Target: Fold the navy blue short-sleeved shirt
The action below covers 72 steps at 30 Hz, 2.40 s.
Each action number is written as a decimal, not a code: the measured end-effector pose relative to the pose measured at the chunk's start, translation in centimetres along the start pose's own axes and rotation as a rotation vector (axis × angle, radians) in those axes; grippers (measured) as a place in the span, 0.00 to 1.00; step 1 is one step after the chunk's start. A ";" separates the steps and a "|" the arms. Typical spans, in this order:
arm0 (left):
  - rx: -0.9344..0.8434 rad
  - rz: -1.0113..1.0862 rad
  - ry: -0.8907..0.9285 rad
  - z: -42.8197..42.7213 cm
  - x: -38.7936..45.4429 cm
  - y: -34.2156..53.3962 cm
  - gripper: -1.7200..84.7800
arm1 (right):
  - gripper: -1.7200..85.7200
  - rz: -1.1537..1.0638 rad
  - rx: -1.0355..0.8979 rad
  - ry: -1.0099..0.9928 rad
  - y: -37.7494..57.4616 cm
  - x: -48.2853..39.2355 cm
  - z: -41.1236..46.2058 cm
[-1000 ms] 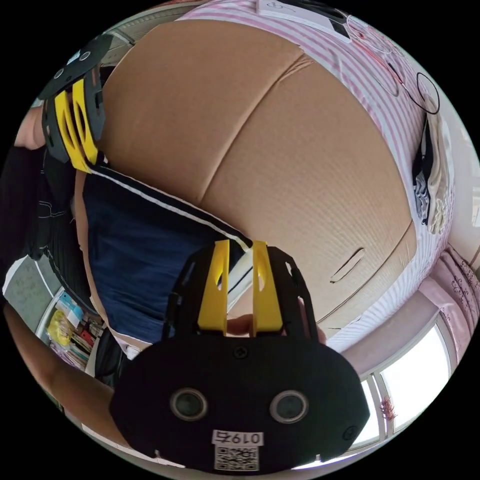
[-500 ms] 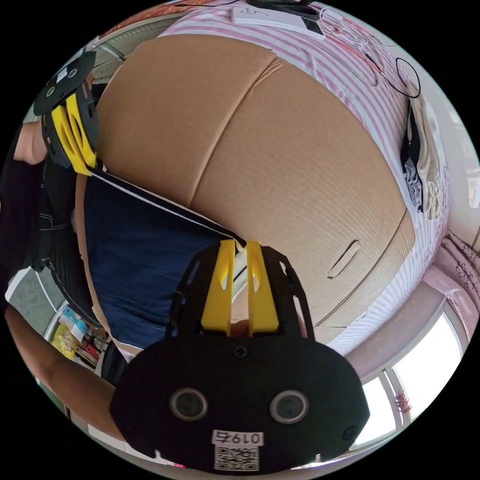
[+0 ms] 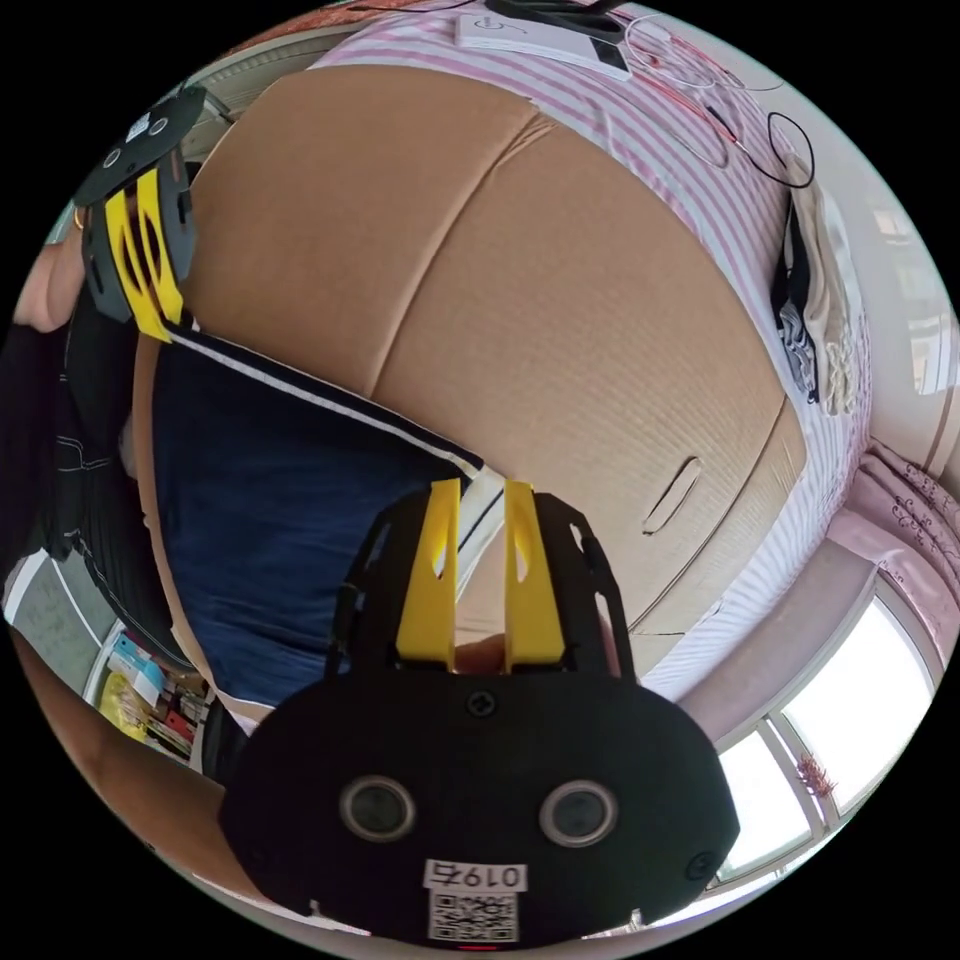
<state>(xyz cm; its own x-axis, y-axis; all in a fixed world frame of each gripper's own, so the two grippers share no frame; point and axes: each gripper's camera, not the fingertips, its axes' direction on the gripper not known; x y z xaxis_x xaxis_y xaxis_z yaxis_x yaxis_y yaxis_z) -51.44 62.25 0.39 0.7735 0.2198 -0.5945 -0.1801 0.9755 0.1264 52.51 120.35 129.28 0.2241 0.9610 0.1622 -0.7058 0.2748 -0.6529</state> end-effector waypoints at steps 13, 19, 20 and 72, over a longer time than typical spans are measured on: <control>0.001 -0.002 0.012 -0.3 -0.3 -0.4 0.03 | 0.06 0.256 0.149 -0.187 4.1 11.1 -11.5; -0.002 -0.001 0.011 -0.3 -0.4 -0.6 0.03 | 0.12 0.398 0.341 -0.376 9.9 15.2 -17.1; -0.002 -0.001 0.009 -0.4 -0.3 -0.6 0.03 | 0.12 0.422 0.350 -0.384 10.5 15.7 -18.0; -0.010 -0.004 -0.007 -0.7 0.4 -0.6 0.03 | 0.07 0.603 0.655 -0.718 3.8 25.2 -70.4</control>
<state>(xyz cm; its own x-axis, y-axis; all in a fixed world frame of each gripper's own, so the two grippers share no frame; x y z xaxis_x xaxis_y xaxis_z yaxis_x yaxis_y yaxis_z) -51.40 61.75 -0.47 0.7784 0.2159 -0.5895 -0.1830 0.9763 0.1160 102.75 143.34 78.81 -0.5568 0.6803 0.4767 -0.8301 -0.4758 -0.2907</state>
